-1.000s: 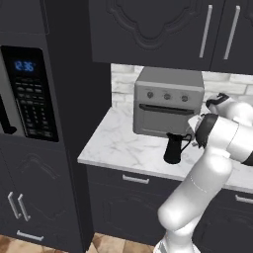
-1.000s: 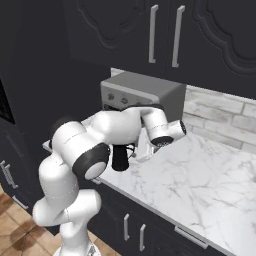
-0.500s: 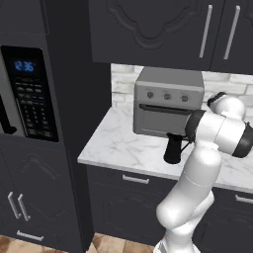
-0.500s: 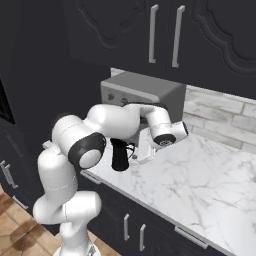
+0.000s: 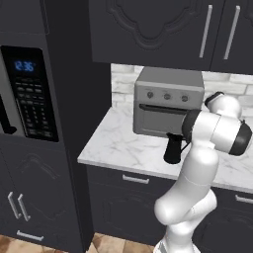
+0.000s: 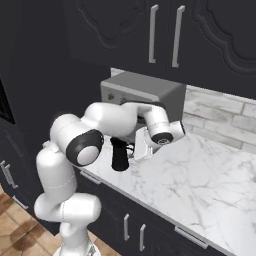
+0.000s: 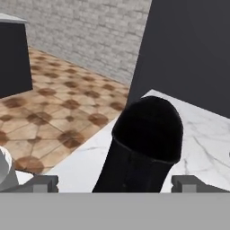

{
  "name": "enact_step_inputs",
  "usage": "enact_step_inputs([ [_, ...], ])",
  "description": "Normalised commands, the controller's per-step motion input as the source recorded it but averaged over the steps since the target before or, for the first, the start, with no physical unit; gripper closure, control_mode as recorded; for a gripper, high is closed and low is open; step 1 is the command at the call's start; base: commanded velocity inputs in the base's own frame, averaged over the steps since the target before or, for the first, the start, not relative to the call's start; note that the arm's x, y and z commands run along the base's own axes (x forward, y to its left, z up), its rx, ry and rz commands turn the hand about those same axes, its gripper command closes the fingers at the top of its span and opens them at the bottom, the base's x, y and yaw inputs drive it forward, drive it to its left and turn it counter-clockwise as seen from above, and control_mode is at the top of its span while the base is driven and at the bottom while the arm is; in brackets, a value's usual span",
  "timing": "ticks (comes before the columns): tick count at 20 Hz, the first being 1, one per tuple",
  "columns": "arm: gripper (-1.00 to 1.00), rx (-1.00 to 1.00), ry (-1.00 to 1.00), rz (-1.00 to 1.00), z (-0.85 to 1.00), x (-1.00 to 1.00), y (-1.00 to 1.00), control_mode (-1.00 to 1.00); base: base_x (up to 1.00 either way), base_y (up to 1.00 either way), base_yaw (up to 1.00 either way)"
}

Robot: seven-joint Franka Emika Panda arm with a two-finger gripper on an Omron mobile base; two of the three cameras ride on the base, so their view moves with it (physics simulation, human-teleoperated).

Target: Move the squash and grapes from the second highest shelf to the top shelf to make space. Then, place the pitcher from the counter on the cleared second highest shelf.

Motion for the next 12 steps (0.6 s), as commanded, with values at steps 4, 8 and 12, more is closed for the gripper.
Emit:
enact_step_inputs([
  [4, -1.00, 0.00, 0.02, 0.00, 0.10, 0.00, 0.11, -1.00, 0.00, 0.00, 0.00],
  [8, 1.00, 0.00, 0.02, 0.00, 0.00, 0.00, 0.17, -1.00, 0.00, 0.00, 0.00],
  [12, 1.00, -0.01, 0.00, 0.00, -0.04, 0.00, 0.28, -1.00, 0.00, 0.00, 0.00],
])
